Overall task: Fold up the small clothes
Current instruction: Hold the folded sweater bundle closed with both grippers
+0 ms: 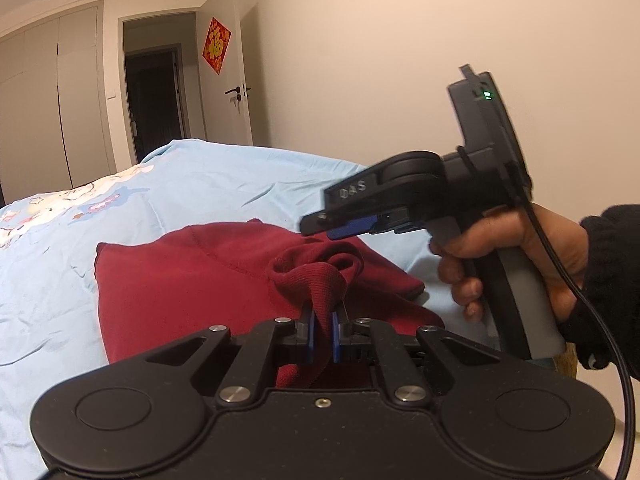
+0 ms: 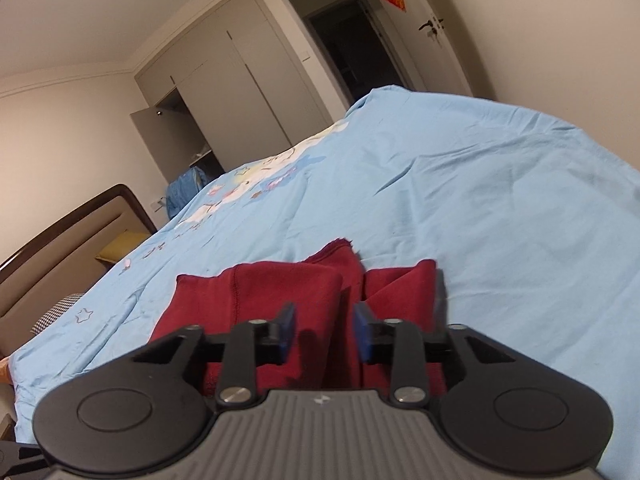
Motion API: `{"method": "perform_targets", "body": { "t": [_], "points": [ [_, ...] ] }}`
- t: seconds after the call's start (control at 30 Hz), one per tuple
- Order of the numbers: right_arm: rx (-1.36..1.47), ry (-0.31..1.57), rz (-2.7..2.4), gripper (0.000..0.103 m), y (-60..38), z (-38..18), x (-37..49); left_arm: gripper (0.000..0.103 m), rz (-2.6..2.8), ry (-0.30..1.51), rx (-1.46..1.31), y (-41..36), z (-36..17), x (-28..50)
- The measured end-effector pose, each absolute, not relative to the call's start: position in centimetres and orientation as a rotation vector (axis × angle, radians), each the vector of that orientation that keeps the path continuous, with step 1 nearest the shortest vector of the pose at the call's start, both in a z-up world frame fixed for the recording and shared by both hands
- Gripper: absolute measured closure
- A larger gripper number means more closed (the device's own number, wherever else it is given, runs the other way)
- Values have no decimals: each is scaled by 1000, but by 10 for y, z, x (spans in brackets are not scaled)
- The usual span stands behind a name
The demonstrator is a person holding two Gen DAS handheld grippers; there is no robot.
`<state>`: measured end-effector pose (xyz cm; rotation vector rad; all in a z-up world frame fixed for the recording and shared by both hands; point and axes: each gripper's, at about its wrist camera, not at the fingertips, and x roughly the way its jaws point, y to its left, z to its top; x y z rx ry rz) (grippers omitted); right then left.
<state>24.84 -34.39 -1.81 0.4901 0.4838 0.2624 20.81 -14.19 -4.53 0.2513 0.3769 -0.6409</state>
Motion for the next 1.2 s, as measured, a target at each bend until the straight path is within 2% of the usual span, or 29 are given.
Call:
{"method": "perform_targets", "body": {
  "t": [0.17,0.23,0.33,0.7,1.2],
  "points": [
    [486,535,263,61,-333,-29,264,95,-636,388,249,-138,-48,206],
    [490,535,264,79,-331,-32,266,95,-635,385,252,-138,-48,205],
    [467,507,256,93,-330,-30,262,95,-634,382,252,-138,-48,204],
    [456,402,181,96,-348,-13,240,96,-688,343,267,-151,-43,204],
    [498,439,89,97,-370,-32,225,95,-747,397,272,-157,-55,214]
  ]
}}
